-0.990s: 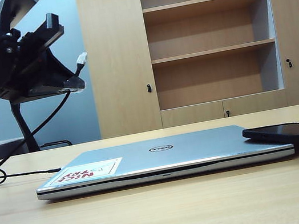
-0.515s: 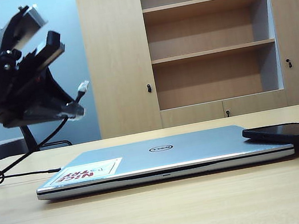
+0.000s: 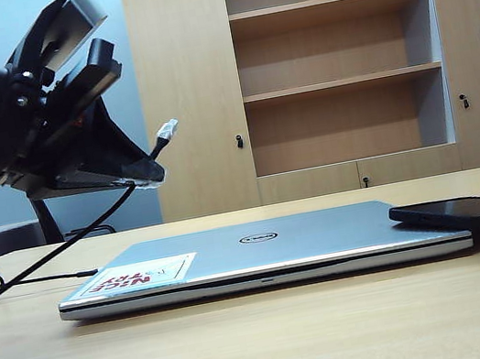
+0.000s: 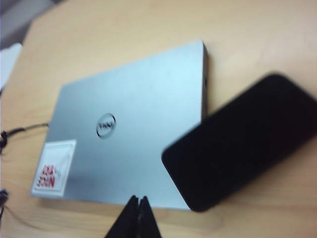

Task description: Pick up the charging cable and the phone, plug the charging cable into the charging port on the phone, and finally place them back on the table.

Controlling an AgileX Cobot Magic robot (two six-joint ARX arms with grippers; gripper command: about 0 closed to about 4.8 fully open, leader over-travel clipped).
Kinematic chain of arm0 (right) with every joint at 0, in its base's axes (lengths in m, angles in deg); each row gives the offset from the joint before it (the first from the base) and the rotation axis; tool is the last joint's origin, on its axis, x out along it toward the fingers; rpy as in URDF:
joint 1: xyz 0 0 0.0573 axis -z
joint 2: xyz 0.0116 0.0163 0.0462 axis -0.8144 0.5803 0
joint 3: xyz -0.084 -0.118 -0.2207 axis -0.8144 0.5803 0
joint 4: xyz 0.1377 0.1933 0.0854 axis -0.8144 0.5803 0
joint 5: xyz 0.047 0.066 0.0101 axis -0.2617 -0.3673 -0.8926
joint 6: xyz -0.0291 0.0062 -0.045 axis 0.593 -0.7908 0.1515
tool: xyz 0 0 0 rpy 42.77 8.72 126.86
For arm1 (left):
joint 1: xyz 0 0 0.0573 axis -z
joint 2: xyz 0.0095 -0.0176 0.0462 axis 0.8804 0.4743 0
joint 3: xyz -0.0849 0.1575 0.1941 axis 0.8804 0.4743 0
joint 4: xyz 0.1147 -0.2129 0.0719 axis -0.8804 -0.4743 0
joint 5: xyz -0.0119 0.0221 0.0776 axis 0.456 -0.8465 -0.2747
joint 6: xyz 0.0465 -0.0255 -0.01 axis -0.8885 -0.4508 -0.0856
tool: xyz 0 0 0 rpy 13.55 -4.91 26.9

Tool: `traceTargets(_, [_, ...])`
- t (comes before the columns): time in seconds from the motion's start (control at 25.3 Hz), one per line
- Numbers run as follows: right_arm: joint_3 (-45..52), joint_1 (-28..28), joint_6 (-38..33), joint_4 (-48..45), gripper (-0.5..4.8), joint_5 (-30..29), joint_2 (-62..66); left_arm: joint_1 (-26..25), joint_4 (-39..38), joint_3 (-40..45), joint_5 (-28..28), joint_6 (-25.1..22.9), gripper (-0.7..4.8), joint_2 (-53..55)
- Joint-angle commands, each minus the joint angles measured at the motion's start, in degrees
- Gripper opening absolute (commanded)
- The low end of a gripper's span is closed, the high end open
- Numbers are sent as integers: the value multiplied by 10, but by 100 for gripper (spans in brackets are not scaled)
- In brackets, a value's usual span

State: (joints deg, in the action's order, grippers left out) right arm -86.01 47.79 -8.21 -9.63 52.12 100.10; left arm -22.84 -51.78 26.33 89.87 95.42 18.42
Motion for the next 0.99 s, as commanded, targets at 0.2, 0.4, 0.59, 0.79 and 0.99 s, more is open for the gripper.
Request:
traceTargets(0.2, [87,36,-76,-119,-5,-75,0,1,7,-2,2,-4,-8,-2])
traceTargets(0.4, [127,78,-121,-157,-5,-87,3,1,7,-2,2,-4,-8,-2])
traceTargets(0.59, [129,106,-121,-155,200,-89,18,1,0,-2,2,-4,-8,-2])
traceTargets(0.79, [129,113,-128,-155,316,-118,66,1,-14,-2,2,-5,-8,-2])
traceTargets(0.99, [129,112,-157,-184,424,-141,137,1,-15,-2,2,-5,-8,-2])
